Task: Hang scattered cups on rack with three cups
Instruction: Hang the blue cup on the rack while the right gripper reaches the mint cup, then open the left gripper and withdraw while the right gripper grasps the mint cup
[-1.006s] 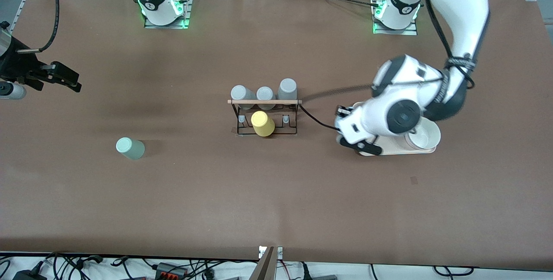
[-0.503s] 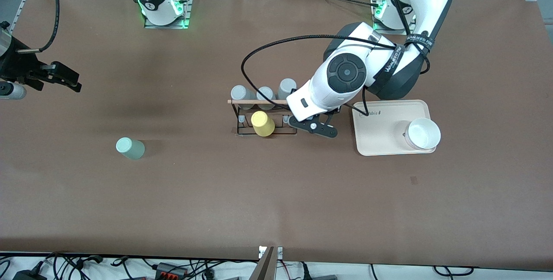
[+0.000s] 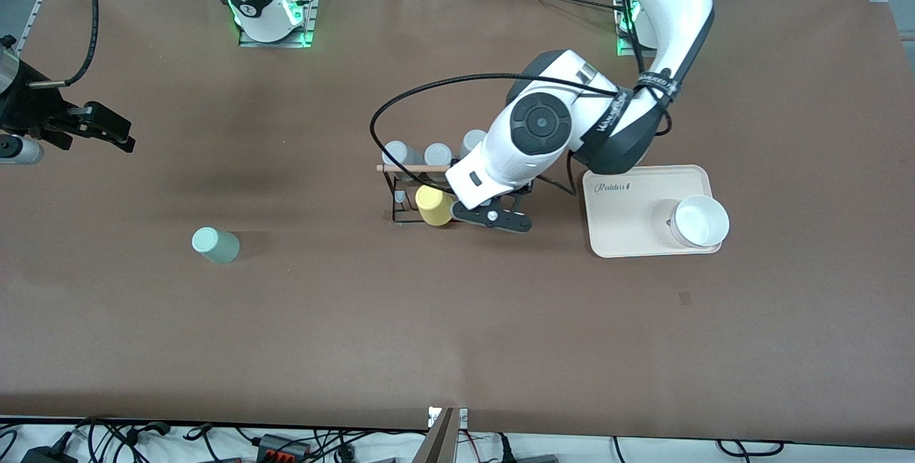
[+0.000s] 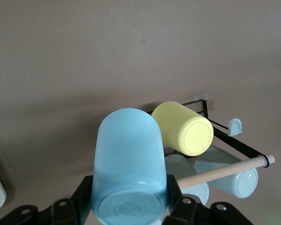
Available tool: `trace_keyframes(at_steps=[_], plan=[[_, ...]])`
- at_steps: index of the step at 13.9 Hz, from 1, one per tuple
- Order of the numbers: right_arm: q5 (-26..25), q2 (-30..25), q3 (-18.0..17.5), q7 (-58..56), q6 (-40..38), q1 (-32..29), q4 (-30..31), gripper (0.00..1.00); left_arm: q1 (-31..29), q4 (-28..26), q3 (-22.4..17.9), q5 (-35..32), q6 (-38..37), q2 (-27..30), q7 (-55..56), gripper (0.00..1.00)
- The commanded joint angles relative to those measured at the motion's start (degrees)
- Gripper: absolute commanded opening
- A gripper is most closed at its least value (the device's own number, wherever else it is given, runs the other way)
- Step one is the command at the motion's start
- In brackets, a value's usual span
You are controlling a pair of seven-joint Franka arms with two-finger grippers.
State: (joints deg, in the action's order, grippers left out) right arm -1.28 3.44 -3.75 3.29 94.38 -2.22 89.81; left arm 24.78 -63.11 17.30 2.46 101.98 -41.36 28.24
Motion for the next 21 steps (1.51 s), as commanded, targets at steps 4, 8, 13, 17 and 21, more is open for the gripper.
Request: trace_keyframes(at_steps=[4,8,13,17,21], plan=[[0.1,1.8,-0.3,0.1,-0.4,-0.1,-1.0,1.00,1.2,0.5,-0.5,0.5,-0.3,-1.7,0.5,0.01],[0.0,7.3,-0.3,-0.3,0.2,-0.5,-1.0,1.00,1.2,-0.9,-0.5,0.0,-0.1,-3.2,0.0,0.01],[-1.3,15.6,0.1,-1.0,11.2,-0.9,2.5,1.00,1.2,-1.0,-0.8,-0.3,1.3,-5.2,-0.2,0.09],[-5.7,24.2,0.1,-2.3,19.3,-0.9,2.5,1.00,1.2,-0.8,-1.0,-0.4,2.5,-5.3,0.1,1.00],[-5.8,28.2,0.1,-5.6,24.1,-2.1,2.6,1.00,-5.2,-0.5,-2.3,-4.5,-1.1,1.5,0.2,1.00]])
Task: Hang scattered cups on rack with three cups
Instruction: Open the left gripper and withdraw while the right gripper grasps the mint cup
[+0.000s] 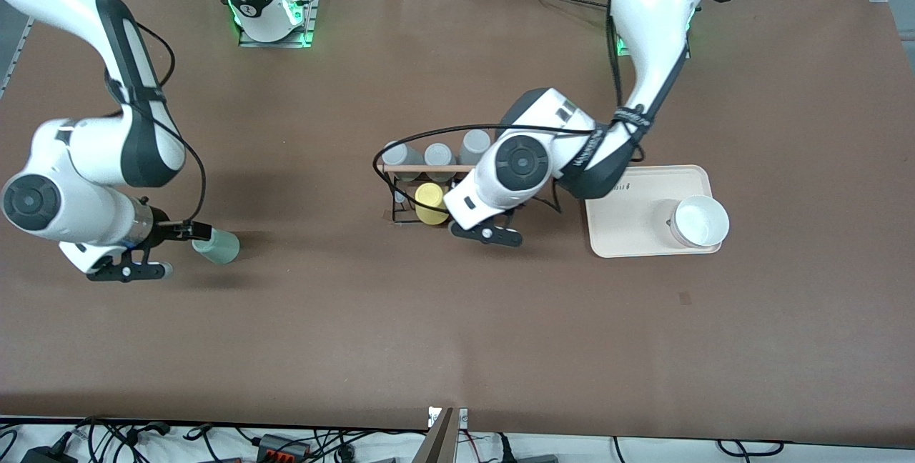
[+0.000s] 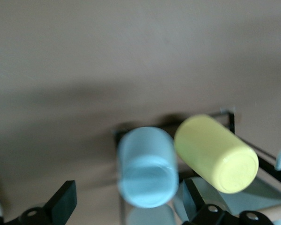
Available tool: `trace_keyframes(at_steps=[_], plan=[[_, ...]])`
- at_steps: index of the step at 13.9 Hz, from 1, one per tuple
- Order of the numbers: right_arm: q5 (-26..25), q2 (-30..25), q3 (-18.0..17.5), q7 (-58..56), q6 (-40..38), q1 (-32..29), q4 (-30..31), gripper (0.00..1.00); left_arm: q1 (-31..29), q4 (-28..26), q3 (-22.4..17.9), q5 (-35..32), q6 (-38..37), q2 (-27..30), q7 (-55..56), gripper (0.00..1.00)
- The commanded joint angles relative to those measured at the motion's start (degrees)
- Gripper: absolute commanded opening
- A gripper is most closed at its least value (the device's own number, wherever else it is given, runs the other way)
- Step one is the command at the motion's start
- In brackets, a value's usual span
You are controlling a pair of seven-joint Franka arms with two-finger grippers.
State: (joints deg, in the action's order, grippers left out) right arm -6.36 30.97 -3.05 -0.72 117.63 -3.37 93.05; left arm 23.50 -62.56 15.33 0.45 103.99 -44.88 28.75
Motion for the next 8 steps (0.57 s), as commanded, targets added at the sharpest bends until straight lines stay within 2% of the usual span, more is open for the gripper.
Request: trace_keyframes(at_steps=[1,5,8], plan=[[-0.8,1.4,-0.5,-1.6,1.7,-0.9,-0.5,1.00,-7.1,-1.0,-0.1,-3.9,-5.9,6.5,-0.4,1.00],[-0.1,2.8,-0.7,-1.5,3.6,-1.0,1.6,1.00,-17.1,-0.7,0.3,-4.0,-17.2,13.1,-0.7,1.00],[-0.1,2.7,-0.7,-1.5,5.9,-1.0,3.8,1.00,-18.7,-0.6,0.4,-3.4,-19.3,18.4,-0.3,1.00]])
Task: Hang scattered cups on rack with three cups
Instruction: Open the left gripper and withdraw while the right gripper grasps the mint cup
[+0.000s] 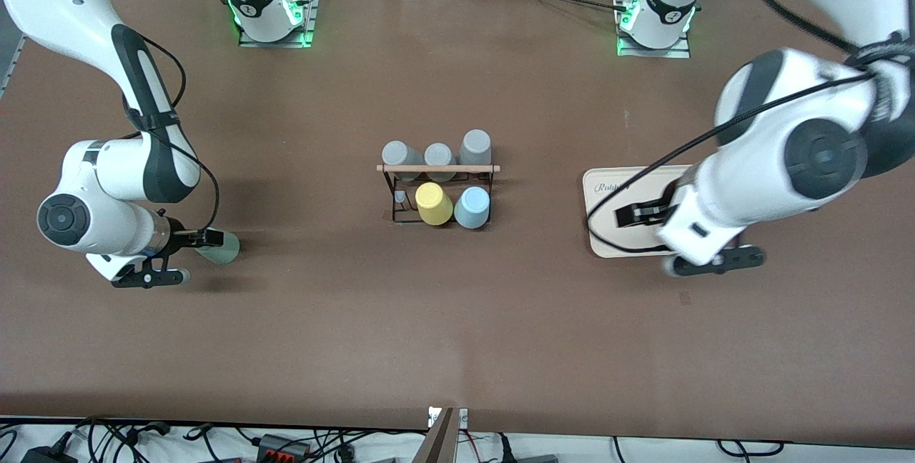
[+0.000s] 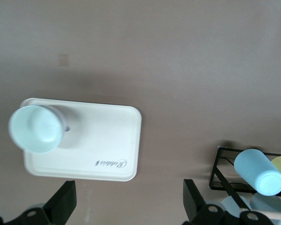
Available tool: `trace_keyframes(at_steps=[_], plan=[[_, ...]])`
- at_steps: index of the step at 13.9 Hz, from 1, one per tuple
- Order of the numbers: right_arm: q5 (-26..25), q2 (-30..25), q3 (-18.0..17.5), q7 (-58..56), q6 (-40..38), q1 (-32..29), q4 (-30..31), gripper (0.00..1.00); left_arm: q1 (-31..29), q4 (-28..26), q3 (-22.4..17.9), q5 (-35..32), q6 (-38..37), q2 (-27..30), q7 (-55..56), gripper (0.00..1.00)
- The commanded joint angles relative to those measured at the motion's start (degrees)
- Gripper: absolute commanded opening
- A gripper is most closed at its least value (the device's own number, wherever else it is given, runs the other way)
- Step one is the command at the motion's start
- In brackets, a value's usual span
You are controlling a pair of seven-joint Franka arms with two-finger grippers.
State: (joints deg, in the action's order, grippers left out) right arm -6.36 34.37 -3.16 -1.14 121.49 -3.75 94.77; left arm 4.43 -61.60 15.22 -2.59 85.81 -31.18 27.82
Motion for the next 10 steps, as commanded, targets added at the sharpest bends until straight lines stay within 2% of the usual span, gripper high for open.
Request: trace_keyframes(at_steps=[1,3,4,5,7,8,9,10], plan=[[-0.1,-0.6,-0.6,-1.1,2.3,-0.6,2.4,1.00,0.4,-1.6,0.1,-0.7,-1.3,6.4,0.7,1.00],[-0.1,-0.7,-0.7,-1.0,2.8,-0.6,2.9,1.00,-1.0,-1.7,0.1,-0.9,-6.4,7.6,0.0,1.00],[-0.1,-0.6,-0.7,-1.0,2.8,-0.6,3.0,1.00,-1.7,-3.1,0.6,-0.7,-7.7,9.2,0.0,1.00],[0.0,-0.6,-0.7,-1.1,2.8,-0.7,3.0,0.99,-1.4,-6.7,1.3,-0.9,-7.5,10.9,0.0,1.00],[0.0,-0.7,-0.7,-1.1,2.5,-0.6,3.0,0.73,-2.0,-15.3,2.9,-0.7,-4.4,17.0,0.0,1.00],[-0.1,-0.6,-0.7,-1.1,2.4,-0.6,3.0,0.61,-2.2,-22.8,3.1,-0.6,0.0,21.8,0.0,1.00],[-0.1,-0.7,-0.7,-1.1,2.2,-0.6,2.9,0.52,-2.5,-29.5,3.1,-0.2,4.3,26.0,0.0,1.00],[0.0,-0.7,-0.7,-1.0,2.1,-0.6,2.9,0.47,-4.0,-32.7,3.1,0.0,6.2,28.2,-0.6,1.00]])
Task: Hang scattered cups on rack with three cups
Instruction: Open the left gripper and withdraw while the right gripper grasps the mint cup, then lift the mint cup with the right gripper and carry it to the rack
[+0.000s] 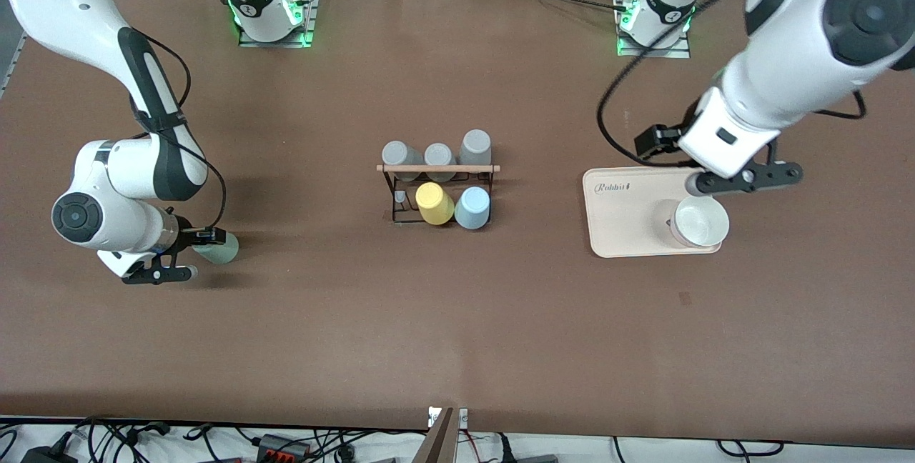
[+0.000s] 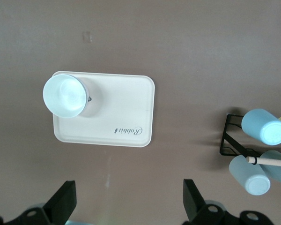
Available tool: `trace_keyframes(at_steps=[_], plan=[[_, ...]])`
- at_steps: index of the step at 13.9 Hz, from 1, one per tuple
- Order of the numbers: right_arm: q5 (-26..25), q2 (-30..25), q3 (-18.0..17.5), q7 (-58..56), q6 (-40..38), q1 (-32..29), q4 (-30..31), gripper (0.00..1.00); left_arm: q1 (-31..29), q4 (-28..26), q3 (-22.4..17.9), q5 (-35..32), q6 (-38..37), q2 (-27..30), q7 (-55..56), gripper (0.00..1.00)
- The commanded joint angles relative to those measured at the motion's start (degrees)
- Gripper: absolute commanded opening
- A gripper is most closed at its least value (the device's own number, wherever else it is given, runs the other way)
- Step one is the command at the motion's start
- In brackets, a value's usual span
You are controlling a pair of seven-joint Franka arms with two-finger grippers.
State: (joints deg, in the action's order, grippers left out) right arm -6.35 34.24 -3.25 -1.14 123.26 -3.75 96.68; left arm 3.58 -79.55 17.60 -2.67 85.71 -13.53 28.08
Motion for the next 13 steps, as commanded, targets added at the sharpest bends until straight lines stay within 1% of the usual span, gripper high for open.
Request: trace_keyframes(at_steps=[1,2,3,4,5,7,9,10,13], plan=[[-0.1,-0.8,-0.7,-1.0,0.1,-0.5,0.5,0.45,-4.2,-14.6,0.7,0.1,6.0,10.5,-3.9,1.00],[-0.2,-1.2,-0.9,-1.1,0.0,-0.5,0.1,0.43,-6.1,-14.8,0.4,0.5,6.3,10.5,-7.9,1.00],[-0.2,-2.2,-1.1,-1.1,-0.9,0.0,-0.8,0.41,-9.1,-14.8,0.4,2.9,6.8,10.5,-9.6,1.00],[-0.1,-2.9,-1.7,-1.0,-3.4,0.8,-2.4,0.39,-11.5,-15.1,0.4,5.9,6.9,10.4,-10.1,1.00],[0.2,-3.2,-2.5,-0.5,-6.3,1.5,-4.7,0.38,-12.5,-15.1,0.6,6.0,6.4,10.5,-10.6,1.00],[1.1,-3.2,-4.0,1.6,-12.9,3.2,-11.0,0.38,-12.5,-14.2,0.6,5.9,6.0,10.2,-12.8,1.00],[2.4,-3.0,-4.0,6.7,-18.8,6.9,-16.1,0.38,-13.9,-12.8,-0.3,6.2,6.0,10.2,-13.0,1.00],[3.1,-2.4,-4.0,9.4,-20.7,8.5,-18.4,0.38,-14.1,-12.1,0.1,5.9,5.3,10.1,-12.4,1.00],[5.9,-2.1,-4.0,16.5,-22.5,12.8,-21.2,0.37,-14.0,-12.9,1.7,3.7,4.4,10.9,-12.3,1.00]])
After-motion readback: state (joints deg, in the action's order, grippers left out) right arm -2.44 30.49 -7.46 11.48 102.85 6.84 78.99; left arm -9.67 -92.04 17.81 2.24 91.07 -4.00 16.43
